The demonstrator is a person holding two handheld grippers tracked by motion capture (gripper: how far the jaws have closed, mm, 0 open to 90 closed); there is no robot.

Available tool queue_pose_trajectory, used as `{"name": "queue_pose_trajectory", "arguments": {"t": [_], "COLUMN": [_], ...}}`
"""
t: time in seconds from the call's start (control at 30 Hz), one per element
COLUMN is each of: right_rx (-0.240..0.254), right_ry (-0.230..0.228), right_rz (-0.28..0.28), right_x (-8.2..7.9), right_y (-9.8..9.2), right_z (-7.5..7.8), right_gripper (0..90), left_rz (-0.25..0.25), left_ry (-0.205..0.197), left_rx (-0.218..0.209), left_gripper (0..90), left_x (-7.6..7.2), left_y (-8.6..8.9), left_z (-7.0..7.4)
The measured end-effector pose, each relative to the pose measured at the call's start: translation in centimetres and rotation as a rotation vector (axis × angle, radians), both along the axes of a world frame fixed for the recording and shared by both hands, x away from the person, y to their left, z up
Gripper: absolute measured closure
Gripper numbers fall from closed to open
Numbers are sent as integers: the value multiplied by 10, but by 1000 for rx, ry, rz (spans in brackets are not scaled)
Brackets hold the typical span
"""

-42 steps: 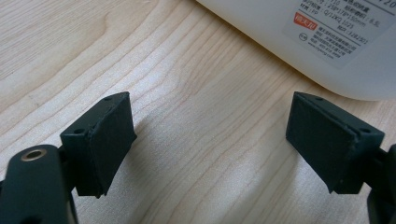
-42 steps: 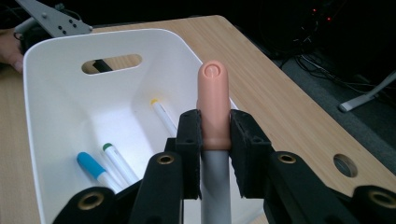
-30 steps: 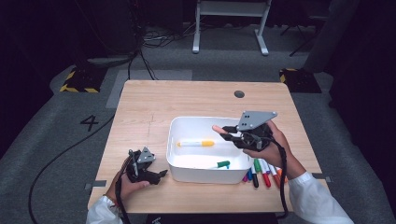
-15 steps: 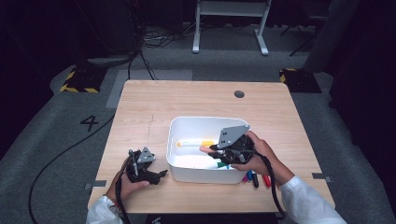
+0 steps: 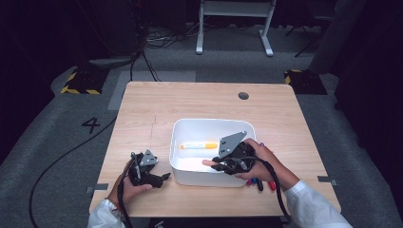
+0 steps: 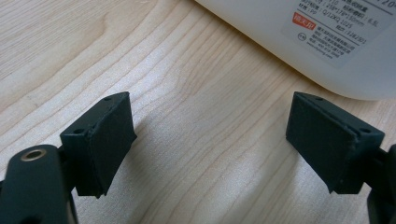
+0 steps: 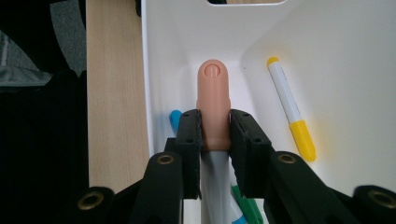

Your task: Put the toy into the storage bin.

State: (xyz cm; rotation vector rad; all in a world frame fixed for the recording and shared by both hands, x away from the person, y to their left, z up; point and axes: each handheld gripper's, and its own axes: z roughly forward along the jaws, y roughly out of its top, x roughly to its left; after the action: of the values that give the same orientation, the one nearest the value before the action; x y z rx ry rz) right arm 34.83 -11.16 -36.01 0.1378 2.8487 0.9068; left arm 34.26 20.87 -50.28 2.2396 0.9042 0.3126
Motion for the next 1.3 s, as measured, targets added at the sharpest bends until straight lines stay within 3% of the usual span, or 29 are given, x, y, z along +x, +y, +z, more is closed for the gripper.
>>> {"name": "queue_pose_trajectory", "arguments": {"t": [0.23,0.3,0.4,0.67,1.07,1.17,1.2,1.3], "right_rx": [-11,-10,15,102,230,244,255,269], "right_ry": [21,11,-6,-47,-162,-178,-197,-206], "right_rz": [7,-20,-50,-95,-254,-284,-323,-370], "right_x": [1,2,4,5,1,1,1,0], "right_y": [1,1,-1,-18,-78,-90,-102,-120], "right_z": [-1,-1,1,10,35,38,39,37], "right_gripper": [741,700,638,591,496,486,476,469], "left_rz": [0,0,-1,-1,-1,-1,-1,-1], "left_ry": [0,0,0,0,0,0,0,0], "left_rx": [0,0,0,0,0,0,0,0], "left_gripper": [154,154,154,154,154,154,154,154], "left_x": [0,0,0,0,0,0,0,0], "left_y": [0,0,0,0,0,0,0,0], "left_z": [0,0,0,0,0,0,0,0]}}
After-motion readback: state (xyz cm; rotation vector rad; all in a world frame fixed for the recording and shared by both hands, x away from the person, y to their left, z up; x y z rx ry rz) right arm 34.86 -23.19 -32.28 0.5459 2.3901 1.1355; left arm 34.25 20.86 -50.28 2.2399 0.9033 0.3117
